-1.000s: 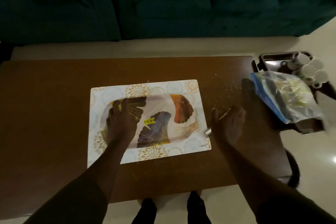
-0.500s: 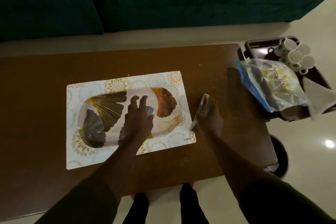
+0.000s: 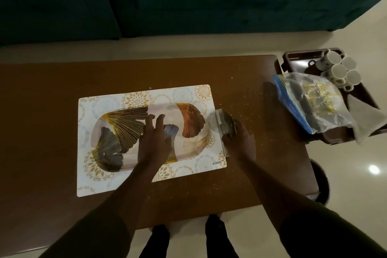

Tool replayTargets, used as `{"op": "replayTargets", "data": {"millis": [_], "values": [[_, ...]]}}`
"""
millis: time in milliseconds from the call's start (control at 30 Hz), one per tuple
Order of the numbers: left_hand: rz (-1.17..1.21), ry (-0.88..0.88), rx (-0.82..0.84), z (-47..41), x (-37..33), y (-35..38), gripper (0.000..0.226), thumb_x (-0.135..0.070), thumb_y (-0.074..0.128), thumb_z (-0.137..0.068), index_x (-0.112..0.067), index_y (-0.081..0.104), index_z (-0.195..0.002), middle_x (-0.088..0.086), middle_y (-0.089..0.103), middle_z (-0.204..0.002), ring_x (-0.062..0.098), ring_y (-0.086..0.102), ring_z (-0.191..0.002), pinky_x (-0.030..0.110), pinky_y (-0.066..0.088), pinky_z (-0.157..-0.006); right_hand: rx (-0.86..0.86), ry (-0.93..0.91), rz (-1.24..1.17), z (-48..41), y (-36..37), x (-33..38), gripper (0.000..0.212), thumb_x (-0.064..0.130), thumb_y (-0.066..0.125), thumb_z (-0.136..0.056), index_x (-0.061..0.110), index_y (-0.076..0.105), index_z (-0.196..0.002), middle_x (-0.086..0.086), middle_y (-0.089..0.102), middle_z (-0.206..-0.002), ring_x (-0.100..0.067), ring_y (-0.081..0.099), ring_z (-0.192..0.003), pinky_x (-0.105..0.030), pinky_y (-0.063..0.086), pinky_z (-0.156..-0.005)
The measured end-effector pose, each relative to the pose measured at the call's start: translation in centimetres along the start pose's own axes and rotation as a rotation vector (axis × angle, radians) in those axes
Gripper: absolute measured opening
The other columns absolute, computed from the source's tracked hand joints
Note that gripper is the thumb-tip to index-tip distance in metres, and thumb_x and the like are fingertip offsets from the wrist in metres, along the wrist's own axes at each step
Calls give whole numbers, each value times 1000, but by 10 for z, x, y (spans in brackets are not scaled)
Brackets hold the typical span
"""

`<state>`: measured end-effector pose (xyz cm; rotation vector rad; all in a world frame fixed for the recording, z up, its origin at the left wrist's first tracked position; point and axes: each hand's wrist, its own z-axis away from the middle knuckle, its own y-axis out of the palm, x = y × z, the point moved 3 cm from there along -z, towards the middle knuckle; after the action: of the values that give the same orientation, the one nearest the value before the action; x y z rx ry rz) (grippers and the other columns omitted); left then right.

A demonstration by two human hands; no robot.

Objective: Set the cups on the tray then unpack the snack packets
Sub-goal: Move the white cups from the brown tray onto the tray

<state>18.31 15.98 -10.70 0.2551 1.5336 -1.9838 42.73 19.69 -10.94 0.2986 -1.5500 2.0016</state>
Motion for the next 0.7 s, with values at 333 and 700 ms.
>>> {"op": "replayTargets", "data": {"millis": [333,700], "values": [[30,67,-21,-11,-20,-14,59,-31,57,-93,-14,34,-145,13,30,-149,33,45,-128,49,51,-93,-31,41,98,-18,-33,9,81,68,50,-83,22,29,-146,-5,42,-150,-28,54,-125,-51,52,-94],[-39,112,-25,-47,-144,18,58,-34,50,-97,-17,29,-149,13,26,-158,35,33,-140,50,39,-106,-105,-44,36,-79,-133,-55,51,39,51,-93,15,41,-137,-7,50,-140,-25,49,-127,-38,45,-98]]}}
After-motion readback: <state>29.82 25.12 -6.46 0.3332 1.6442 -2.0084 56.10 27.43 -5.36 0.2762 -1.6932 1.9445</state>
